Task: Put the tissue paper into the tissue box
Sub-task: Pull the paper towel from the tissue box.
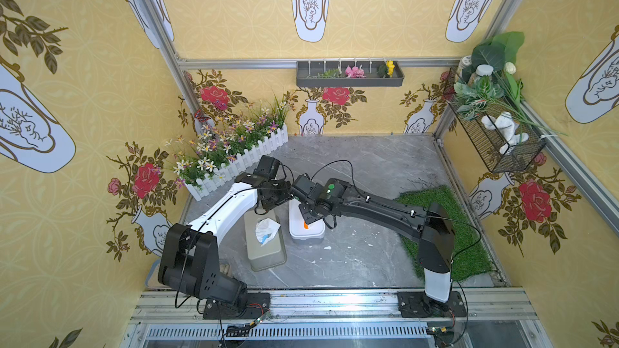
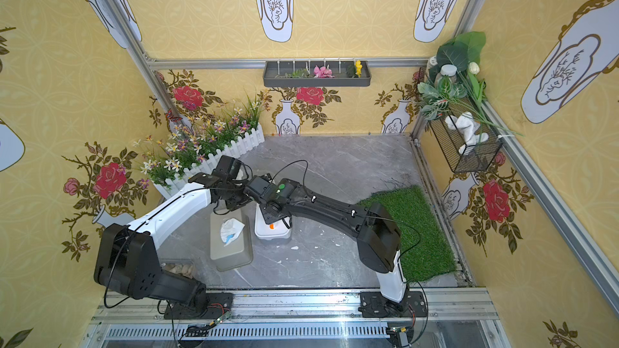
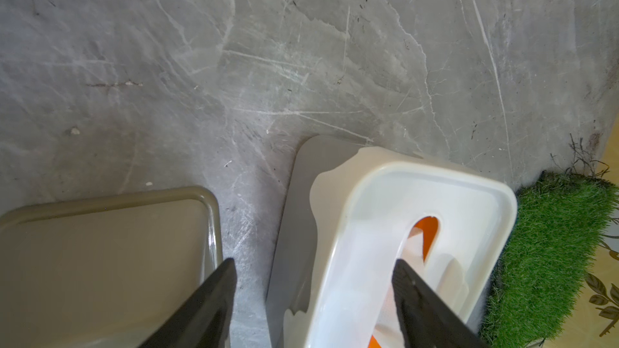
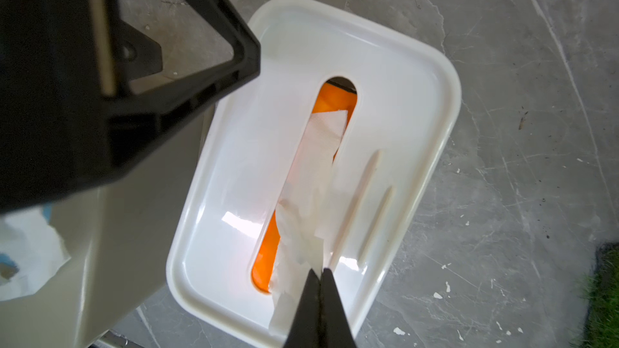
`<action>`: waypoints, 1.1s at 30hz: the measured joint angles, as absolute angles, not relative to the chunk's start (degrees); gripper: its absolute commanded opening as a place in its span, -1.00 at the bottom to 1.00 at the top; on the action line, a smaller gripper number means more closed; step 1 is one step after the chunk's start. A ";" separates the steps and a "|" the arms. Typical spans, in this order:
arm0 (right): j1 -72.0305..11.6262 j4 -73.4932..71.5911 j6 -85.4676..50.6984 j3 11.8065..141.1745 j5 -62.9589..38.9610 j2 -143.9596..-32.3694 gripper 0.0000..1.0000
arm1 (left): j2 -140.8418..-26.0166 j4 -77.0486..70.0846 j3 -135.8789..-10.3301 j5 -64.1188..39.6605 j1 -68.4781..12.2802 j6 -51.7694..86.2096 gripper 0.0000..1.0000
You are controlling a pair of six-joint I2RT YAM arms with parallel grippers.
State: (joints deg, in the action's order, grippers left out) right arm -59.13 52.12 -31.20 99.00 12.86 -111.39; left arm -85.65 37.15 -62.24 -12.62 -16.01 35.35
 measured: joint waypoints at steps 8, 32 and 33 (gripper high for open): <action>-61.14 52.38 -26.87 104.84 13.41 -115.55 -0.07 | -85.62 37.28 -62.24 -12.51 -16.03 35.05 0.51; -60.75 55.53 -19.66 108.01 14.87 -120.99 -0.99 | -83.90 35.66 -58.08 -14.61 -11.14 37.43 0.52; -60.69 55.48 -19.90 107.63 14.94 -120.90 -1.00 | -83.88 35.38 -58.19 -14.90 -11.11 37.39 0.52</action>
State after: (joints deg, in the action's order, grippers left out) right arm -60.69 55.48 -19.90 107.63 14.94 -120.90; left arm -83.88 35.38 -58.19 -14.90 -11.11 37.39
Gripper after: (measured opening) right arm 0.047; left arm 0.759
